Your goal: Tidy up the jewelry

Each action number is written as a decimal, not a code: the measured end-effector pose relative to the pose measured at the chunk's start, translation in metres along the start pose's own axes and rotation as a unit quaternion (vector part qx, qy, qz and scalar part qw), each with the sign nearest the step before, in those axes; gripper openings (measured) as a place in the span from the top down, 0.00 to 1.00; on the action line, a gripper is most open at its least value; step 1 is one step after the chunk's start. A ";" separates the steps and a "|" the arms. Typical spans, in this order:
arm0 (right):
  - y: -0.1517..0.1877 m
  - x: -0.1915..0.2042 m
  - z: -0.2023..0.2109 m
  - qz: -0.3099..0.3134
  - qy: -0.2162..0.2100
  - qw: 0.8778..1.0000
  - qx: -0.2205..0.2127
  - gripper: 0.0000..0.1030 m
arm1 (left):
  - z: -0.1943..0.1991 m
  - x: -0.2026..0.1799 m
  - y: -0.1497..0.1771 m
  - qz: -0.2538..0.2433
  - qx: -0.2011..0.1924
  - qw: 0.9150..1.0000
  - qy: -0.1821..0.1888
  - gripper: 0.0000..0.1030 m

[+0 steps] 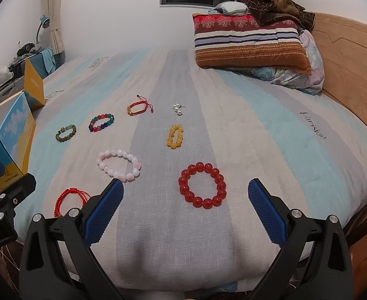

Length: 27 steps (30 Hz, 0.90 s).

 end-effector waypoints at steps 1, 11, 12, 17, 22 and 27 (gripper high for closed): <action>0.000 0.000 0.000 0.000 0.001 1.000 -0.001 0.07 | 0.000 0.000 0.000 0.000 0.000 1.000 0.000 0.05; 0.000 -0.001 0.000 -0.001 -0.002 1.000 0.001 0.07 | 0.000 -0.001 -0.002 -0.001 0.001 1.000 0.001 0.05; 0.000 -0.001 0.000 -0.002 -0.002 1.000 0.001 0.07 | 0.001 -0.001 -0.002 0.000 0.000 1.000 0.001 0.05; 0.000 -0.001 0.000 0.000 -0.003 1.000 0.001 0.07 | 0.000 -0.002 -0.002 -0.001 0.000 1.000 0.004 0.05; 0.001 0.000 -0.001 0.001 -0.003 1.000 0.002 0.07 | 0.000 -0.003 -0.002 -0.001 -0.001 1.000 0.004 0.05; 0.001 0.000 0.000 0.001 -0.005 1.000 0.003 0.07 | 0.001 -0.005 -0.003 -0.002 -0.002 1.000 0.005 0.05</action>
Point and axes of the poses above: each gripper's, at about its wrist camera, not at the fingertips, and z roughly against the way its jaws point, x to its left, y to its underside, the point moved 3 cm from there along -z, roughly the way its jaws point, and after that the axes turned 12 degrees about -z, right-handed, at the moved point
